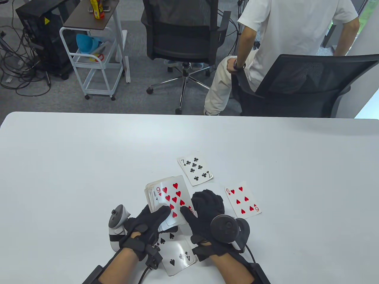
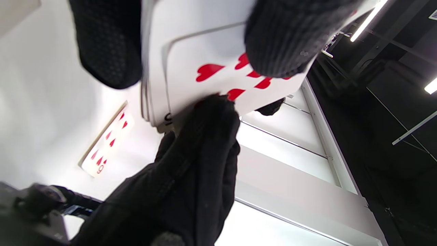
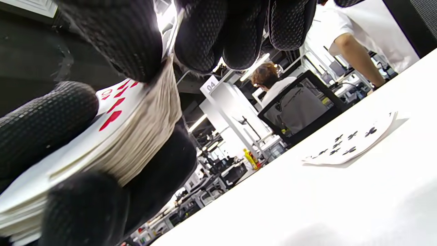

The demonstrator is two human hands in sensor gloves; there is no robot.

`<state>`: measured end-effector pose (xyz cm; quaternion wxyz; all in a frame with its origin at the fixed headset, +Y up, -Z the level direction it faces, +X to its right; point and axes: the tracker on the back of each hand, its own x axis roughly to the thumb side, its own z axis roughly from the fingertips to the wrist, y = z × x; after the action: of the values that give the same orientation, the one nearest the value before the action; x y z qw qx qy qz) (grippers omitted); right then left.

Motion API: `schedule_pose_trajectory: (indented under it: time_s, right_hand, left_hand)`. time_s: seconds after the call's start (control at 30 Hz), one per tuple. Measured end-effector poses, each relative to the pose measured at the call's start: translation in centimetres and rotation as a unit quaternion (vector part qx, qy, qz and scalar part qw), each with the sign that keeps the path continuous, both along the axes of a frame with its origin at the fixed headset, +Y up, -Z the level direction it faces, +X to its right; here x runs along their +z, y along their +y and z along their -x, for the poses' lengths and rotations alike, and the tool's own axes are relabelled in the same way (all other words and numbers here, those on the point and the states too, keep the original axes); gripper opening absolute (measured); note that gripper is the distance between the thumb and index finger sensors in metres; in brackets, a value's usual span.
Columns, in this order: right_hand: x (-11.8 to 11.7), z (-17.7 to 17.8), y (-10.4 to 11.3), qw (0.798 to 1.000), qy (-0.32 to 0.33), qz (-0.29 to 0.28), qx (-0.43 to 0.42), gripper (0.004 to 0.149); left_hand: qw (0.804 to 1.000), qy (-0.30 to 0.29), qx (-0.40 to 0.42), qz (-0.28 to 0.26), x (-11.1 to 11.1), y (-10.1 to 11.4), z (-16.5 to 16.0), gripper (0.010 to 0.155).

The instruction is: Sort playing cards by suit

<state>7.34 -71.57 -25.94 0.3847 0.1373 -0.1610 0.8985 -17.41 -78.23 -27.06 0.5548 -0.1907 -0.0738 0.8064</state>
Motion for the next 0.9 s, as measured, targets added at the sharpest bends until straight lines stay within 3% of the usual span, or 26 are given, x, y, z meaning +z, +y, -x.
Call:
schedule_pose_trajectory:
  time_s: [0.3,0.53,0.63,0.7,0.77,0.9]
  right_hand:
    - [-0.6,-1.8,0.6,0.999,-0.037,-0.013,-0.005,0.039]
    - [-2.1,-8.1,1.8,0.984,-0.177,0.001,-0.025,0.039]
    - [-3.1,-11.0,1.6,0.975,-0.218,0.051,0.003,0.038]
    - [-4.0,-13.3,1.1,0.961,-0.241,0.126,0.042,0.038]
    - [-4.5,-14.8,0.5,0.948,-0.243,0.195,0.063,0.038]
    - [-5.1,-15.8,-1.2,0.934,-0.226,0.268,0.067,0.038]
  left_hand:
    - [1.0,0.002,0.001,0.005,-0.1,-0.1,0.0,0.063]
    - [1.0,0.012,0.002,0.004,-0.2,0.1,0.1,0.062]
    - [1.0,0.014,-0.001,-0.001,-0.3,0.2,0.1,0.062]
    - [1.0,0.012,0.001,-0.001,-0.3,0.2,0.0,0.062]
    - [1.0,0.011,-0.002,-0.003,-0.3,0.3,-0.1,0.062]
    - [1.0,0.011,0.0,-0.003,-0.3,0.3,0.0,0.062]
